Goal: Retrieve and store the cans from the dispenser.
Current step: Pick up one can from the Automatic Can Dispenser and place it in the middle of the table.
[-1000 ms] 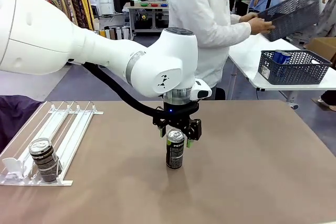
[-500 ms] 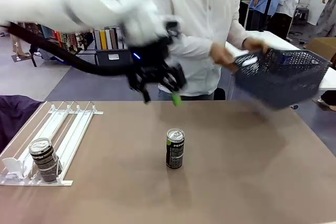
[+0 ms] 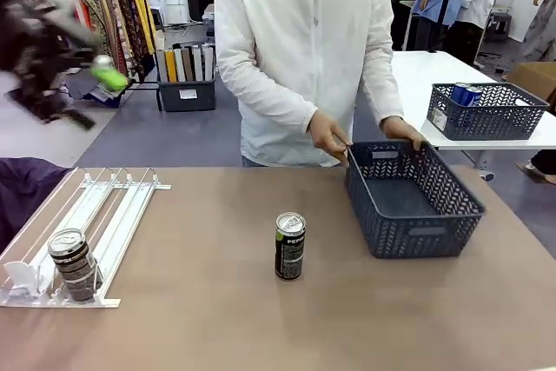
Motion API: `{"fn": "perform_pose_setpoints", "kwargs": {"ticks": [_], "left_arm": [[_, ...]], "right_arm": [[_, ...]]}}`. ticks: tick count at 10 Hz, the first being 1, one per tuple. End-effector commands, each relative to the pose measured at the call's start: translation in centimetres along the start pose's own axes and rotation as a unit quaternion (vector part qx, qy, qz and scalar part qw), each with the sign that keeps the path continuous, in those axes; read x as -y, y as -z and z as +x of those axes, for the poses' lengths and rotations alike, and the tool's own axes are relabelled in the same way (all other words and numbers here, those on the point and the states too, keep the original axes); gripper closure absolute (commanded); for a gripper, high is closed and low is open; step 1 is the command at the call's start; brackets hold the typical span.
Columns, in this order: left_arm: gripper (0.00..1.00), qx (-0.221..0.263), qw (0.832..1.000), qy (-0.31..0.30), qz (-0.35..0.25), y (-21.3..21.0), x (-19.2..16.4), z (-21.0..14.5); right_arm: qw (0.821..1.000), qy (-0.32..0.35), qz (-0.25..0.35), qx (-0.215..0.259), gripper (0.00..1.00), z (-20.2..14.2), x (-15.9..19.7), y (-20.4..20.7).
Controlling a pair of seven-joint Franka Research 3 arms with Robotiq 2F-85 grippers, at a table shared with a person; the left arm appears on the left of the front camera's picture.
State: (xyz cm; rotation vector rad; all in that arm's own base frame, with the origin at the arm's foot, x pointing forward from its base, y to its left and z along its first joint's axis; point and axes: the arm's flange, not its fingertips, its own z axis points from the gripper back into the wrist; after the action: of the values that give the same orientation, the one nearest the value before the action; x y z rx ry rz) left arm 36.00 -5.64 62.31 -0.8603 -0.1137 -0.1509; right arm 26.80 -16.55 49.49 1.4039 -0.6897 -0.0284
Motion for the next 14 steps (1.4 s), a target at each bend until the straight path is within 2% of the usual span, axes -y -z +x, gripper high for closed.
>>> {"fn": "perform_pose_setpoints", "kwargs": {"ticks": [1, 2, 3, 4, 5, 6, 7, 14], "left_arm": [[0.00, 0.111, 0.988, -0.048, -0.094, -1.3, -6.8, -3.9], [0.00, 0.163, 0.976, -0.099, -0.105, -2.4, -10.4, -5.8], [0.00, 0.179, 0.966, -0.089, -0.165, -3.4, -13.9, -7.4], [0.00, 0.207, 0.952, -0.115, -0.192, -4.0, -16.5, -9.0], [0.00, 0.216, 0.946, -0.096, -0.223, -4.0, -18.0, -9.8], [0.00, 0.182, 0.951, -0.116, -0.220, -3.9, -18.2, -9.3], [0.00, 0.208, 0.951, -0.132, -0.188, -4.9, -17.9, -9.5], [0.00, 0.208, 0.951, -0.132, -0.188, -4.9, -17.9, -9.5]], "right_arm": [[1.000, -0.004, 0.010, 0.010, 0.00, 0.4, -0.4, 0.3], [1.000, -0.004, 0.010, 0.010, 0.00, 0.4, -0.4, 0.3], [1.000, -0.004, 0.010, 0.010, 0.00, 0.4, -0.4, 0.3], [1.000, -0.004, 0.010, 0.010, 0.00, 0.4, -0.4, 0.3], [1.000, -0.004, 0.010, 0.010, 0.00, 0.4, -0.4, 0.3], [1.000, -0.004, 0.010, 0.010, 0.00, 0.4, -0.4, 0.3], [1.000, -0.004, 0.010, 0.010, 0.00, 0.4, -0.4, 0.3], [1.000, -0.004, 0.010, 0.010, 0.00, 0.4, -0.4, 0.3]]}}
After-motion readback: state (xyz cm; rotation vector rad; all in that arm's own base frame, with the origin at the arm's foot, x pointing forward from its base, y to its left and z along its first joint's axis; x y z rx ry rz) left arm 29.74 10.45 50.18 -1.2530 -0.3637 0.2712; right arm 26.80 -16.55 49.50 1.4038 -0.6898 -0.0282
